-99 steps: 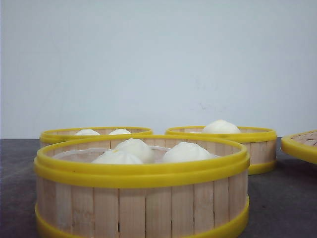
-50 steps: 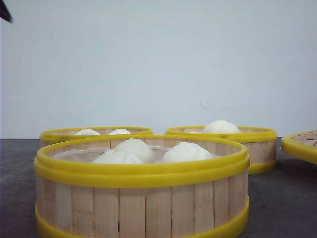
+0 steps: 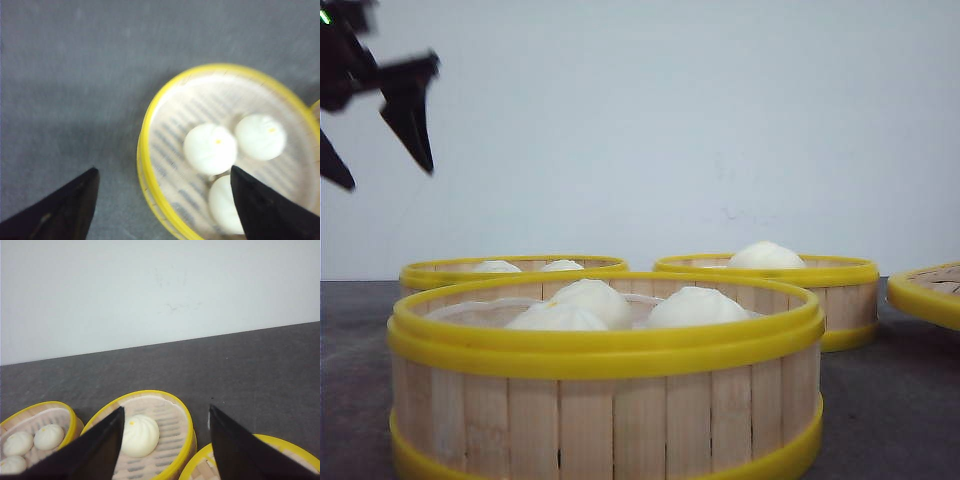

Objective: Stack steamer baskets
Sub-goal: 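Lower the left gripper and grasp the yellow rim of that basket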

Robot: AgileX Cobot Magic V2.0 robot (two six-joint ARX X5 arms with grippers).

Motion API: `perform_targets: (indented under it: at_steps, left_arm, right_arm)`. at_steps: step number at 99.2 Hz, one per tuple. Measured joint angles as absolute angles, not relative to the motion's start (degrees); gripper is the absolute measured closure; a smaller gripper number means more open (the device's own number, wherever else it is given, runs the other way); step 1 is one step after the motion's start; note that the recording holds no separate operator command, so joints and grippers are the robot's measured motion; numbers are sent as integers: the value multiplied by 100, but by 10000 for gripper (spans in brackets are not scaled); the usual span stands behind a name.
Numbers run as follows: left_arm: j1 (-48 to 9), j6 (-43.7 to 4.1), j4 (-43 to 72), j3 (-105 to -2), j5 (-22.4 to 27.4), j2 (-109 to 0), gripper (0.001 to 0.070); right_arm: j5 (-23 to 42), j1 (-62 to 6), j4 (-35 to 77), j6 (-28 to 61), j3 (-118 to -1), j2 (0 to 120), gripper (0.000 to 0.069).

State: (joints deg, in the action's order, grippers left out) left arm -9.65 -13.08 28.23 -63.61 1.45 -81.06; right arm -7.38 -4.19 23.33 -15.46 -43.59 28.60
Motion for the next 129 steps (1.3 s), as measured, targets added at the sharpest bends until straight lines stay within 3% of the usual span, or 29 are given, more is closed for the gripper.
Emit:
perform_targets:
  at_steps: [25, 75, 107, 129]
  left_arm:
    - [-965, -1310, 3079, -6871, 145, -9126, 310]
    - [-965, -1380, 3114, -6906, 1, -9885, 332]
    - [-991, -1444, 3044, -6914, -73, -9894, 609]
    - [-958, -1483, 3041, -6925, -150, -9902, 678]
  right_arm:
    - [-738, -419, 2333, -1588, -4359, 2860, 367]
    - [-738, -419, 2333, -1590, -4359, 2860, 366]
    - [-735, -419, 2333, -1590, -4359, 2860, 367]
    - [-735, -419, 2333, -1590, -4359, 2860, 367]
